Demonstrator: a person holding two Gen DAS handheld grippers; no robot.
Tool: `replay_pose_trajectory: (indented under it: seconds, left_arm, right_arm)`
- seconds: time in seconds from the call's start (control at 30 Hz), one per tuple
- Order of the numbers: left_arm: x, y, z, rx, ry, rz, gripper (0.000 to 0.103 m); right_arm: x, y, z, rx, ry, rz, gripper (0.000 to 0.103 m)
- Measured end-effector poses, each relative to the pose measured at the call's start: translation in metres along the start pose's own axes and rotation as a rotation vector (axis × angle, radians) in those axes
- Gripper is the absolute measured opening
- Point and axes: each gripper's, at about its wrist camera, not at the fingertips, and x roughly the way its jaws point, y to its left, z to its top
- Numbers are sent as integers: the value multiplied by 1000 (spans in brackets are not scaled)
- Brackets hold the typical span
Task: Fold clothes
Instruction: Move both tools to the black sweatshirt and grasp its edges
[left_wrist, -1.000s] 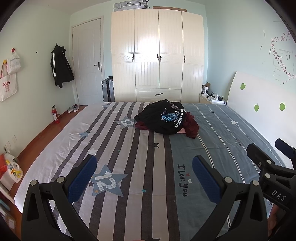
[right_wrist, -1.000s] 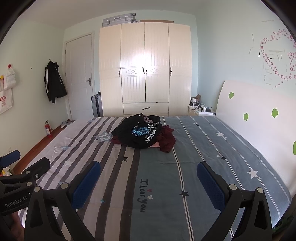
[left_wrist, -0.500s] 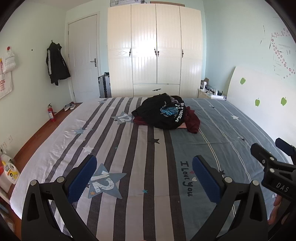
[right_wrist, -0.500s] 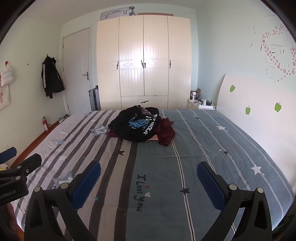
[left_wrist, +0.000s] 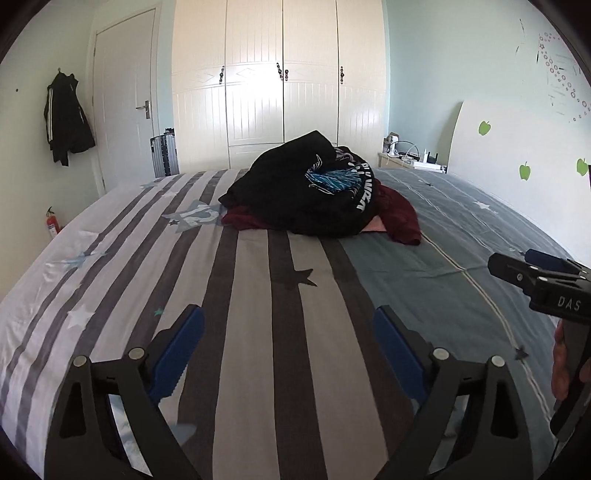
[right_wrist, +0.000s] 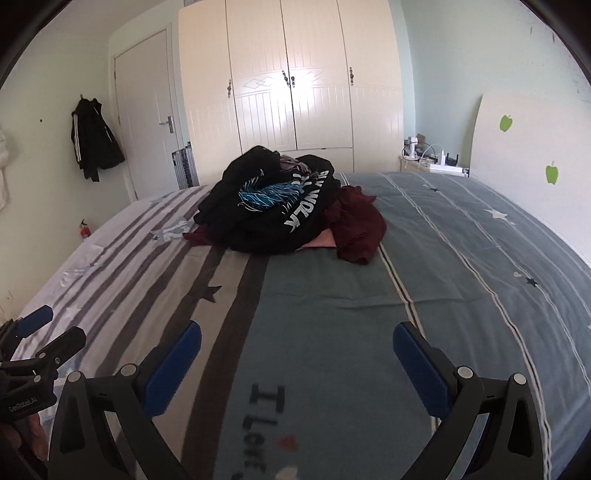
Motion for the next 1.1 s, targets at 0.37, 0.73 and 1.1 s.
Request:
replay_pose_trajectory:
  seconds: [0.37,0.73,1.1]
  left_arm:
    - [216,3,75,-2,73,-11,72]
    - [313,17,113,-24,173,-92,59]
    - [280,16,116,-54,158,-160,6]
  right_arm:
    - [212,7,62,-36,72,31,102]
    - [312,19,108,-34,160,79,88]
    - [293,19,101,-26,167,78,9]
